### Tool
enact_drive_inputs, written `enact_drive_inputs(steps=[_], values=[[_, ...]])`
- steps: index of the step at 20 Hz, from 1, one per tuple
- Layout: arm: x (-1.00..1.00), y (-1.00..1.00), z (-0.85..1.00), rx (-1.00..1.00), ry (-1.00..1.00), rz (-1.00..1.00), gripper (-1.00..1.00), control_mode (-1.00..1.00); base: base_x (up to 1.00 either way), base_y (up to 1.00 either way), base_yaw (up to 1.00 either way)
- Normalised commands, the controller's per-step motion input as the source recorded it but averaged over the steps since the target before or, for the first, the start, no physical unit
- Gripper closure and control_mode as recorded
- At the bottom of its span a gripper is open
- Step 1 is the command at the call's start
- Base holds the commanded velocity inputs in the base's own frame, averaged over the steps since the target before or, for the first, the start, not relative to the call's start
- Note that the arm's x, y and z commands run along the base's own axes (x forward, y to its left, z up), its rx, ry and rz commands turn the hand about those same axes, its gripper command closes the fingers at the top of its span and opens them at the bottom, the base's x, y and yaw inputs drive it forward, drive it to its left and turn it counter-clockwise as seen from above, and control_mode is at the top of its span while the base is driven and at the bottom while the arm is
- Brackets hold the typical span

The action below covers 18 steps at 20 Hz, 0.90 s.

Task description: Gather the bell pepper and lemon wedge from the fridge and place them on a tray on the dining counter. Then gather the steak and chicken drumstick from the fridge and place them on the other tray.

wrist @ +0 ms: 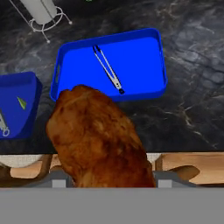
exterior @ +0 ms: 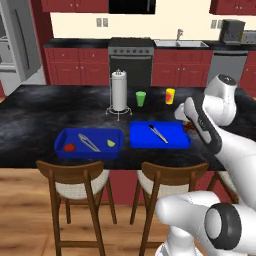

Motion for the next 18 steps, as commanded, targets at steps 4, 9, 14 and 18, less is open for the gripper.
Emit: enact_drive_inputs(steps=[4,9,14,18], values=[[0.77,-0.17,-0.02,0.0,0.2,-0.03,1.0,-1.0,0.0,0.0,0.0],[0.56,-0.18,-0.24,0.0,0.08,0.0,1.0,-1.0,0.0,0.0,0.0],[0.32,-0.13,-0.42,0.0,0.0,0.0,1.0,-1.0,0.0,0.0,0.0],[0.34,-0.06,-0.56,0.0,0.0,0.0,1.0,-1.0,0.0,0.0,0.0]])
